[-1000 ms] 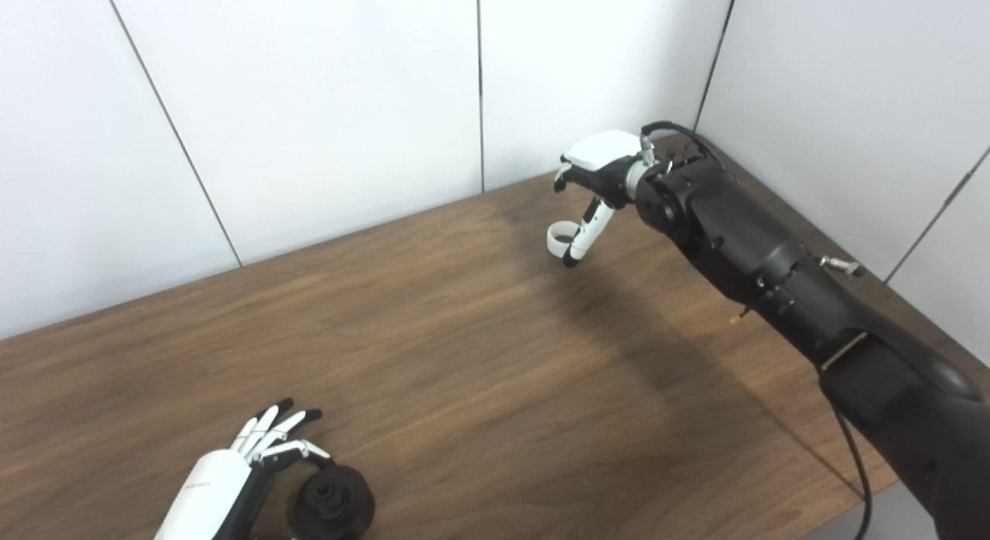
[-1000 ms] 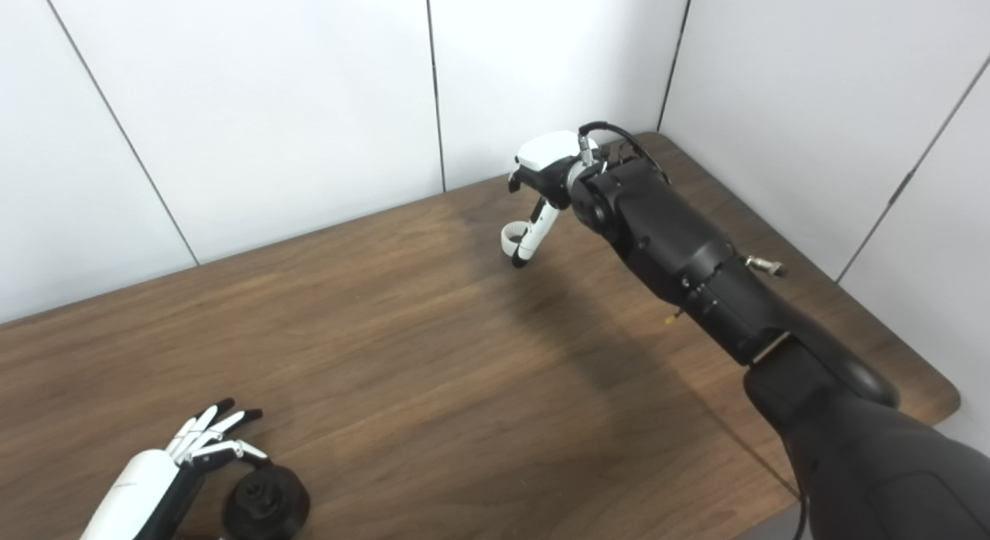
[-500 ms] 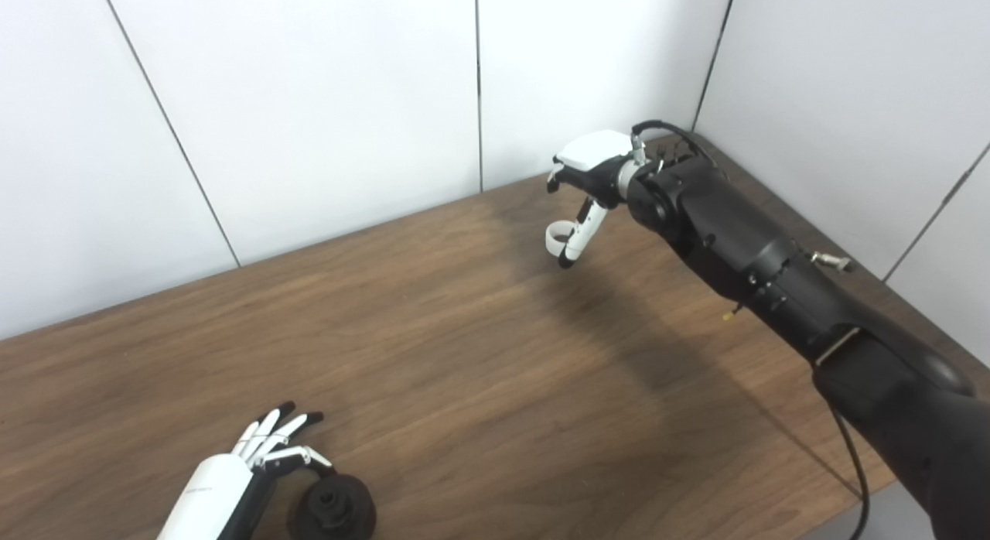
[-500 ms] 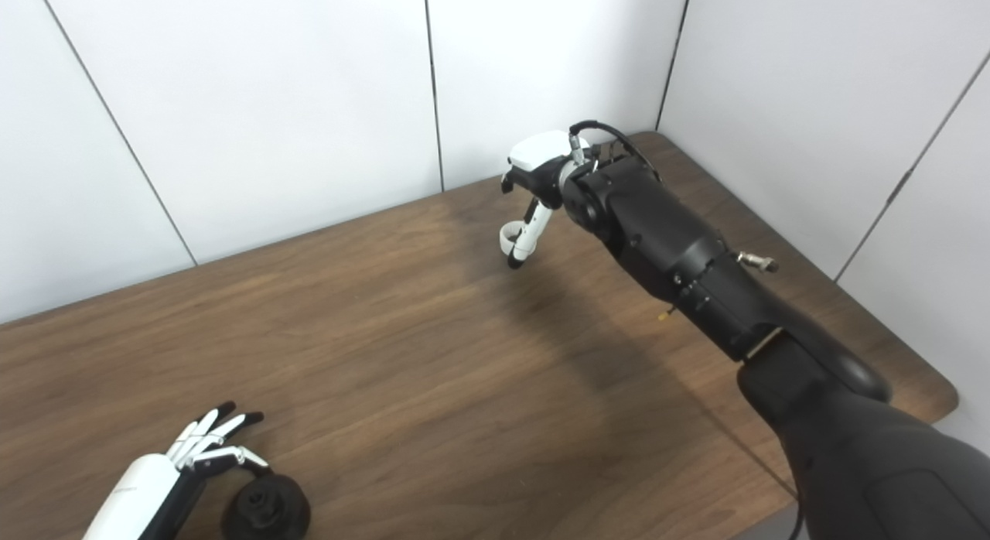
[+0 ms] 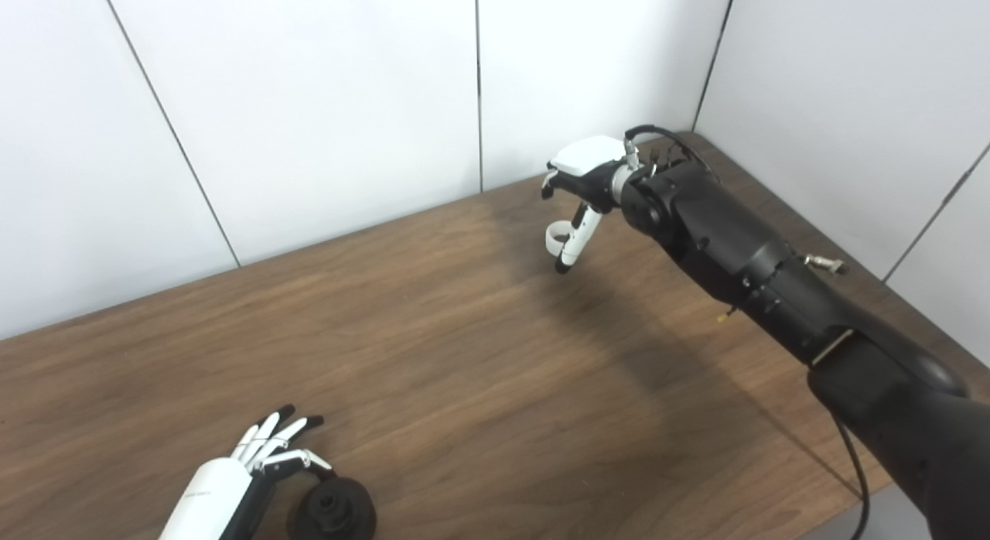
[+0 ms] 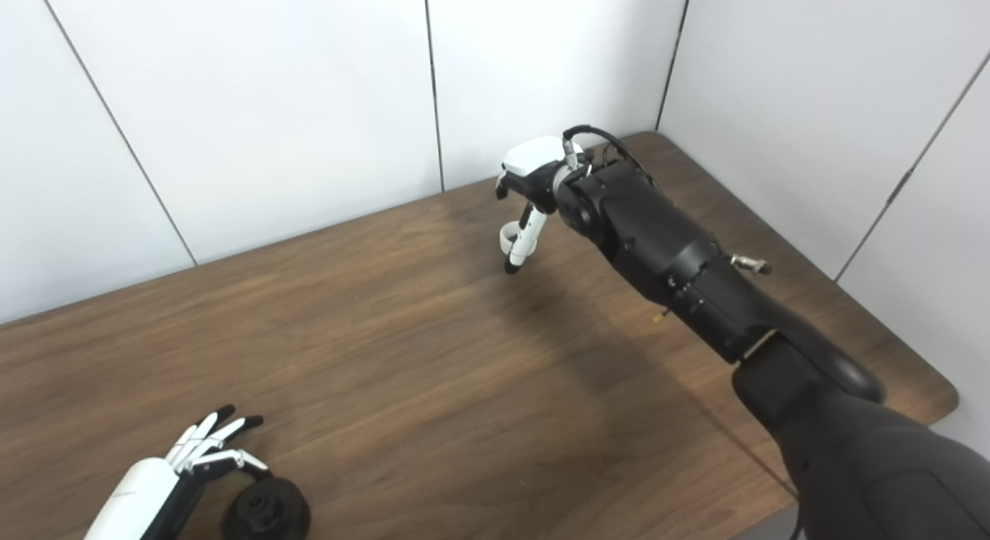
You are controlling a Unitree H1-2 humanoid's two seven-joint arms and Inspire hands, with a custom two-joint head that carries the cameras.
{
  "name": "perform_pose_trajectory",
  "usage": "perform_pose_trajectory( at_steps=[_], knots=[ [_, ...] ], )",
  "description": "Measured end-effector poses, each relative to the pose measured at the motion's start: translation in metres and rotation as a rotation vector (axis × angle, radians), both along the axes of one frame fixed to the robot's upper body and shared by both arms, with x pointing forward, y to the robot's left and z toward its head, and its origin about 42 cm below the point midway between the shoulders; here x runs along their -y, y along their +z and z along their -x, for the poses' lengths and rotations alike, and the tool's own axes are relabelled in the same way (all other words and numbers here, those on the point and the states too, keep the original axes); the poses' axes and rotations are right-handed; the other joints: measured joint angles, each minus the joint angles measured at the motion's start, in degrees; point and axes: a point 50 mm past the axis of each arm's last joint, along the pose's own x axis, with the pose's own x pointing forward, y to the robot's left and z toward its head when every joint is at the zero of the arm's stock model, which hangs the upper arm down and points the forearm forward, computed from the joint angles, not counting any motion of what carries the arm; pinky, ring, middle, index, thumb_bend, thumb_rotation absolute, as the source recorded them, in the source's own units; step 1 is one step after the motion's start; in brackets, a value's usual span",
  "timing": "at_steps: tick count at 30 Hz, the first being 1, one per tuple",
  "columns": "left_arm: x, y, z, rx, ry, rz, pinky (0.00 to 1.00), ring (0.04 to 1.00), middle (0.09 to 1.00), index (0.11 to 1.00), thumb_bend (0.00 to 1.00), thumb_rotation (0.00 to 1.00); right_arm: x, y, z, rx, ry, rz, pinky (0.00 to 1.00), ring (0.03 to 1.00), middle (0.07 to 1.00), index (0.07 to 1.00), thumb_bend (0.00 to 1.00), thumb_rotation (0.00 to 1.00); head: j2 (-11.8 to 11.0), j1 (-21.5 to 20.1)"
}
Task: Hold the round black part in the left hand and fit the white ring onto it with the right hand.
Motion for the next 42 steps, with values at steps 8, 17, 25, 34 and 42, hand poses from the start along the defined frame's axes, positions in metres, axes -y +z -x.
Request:
perform_pose_trajectory(
  at_steps=[8, 17, 25, 34, 42],
  knots=[
    [-0.001, 0.0, 0.001, 0.005, -0.005, 0.004, 1.0, 0.994, 0.908, 0.48, 0.52, 0.05, 0.001, -0.003, 0.001, -0.007, -0.001, -0.002, 0.96, 1.0, 1.0, 0.84, 0.99, 0.53, 0.26, -0.09],
    [-0.001, 0.0, 0.002, 0.006, -0.005, 0.004, 1.0, 0.999, 0.911, 0.48, 0.52, 0.05, 0.002, -0.007, 0.003, -0.017, -0.004, -0.005, 0.95, 1.0, 1.0, 0.842, 1.0, 0.55, 0.18, 0.09],
    [-0.002, 0.0, 0.002, 0.005, -0.001, 0.004, 1.0, 0.991, 0.906, 0.48, 0.52, 0.05, 0.003, -0.008, 0.004, -0.02, -0.006, -0.006, 0.96, 1.0, 1.0, 0.847, 1.0, 0.54, 0.18, 0.09],
    [-0.003, -0.001, 0.002, 0.003, 0.003, 0.004, 1.0, 0.994, 0.905, 0.48, 0.52, 0.05, 0.005, -0.011, 0.006, -0.027, -0.012, -0.005, 0.96, 1.0, 1.0, 0.845, 0.98, 0.53, 0.26, -0.09],
    [-0.004, -0.001, 0.003, 0.004, 0.004, 0.005, 1.0, 0.991, 0.904, 0.48, 0.52, 0.05, 0.006, -0.011, 0.006, -0.026, -0.014, -0.005, 0.96, 1.0, 1.0, 0.845, 0.99, 0.53, 0.62, -0.18]
  ],
)
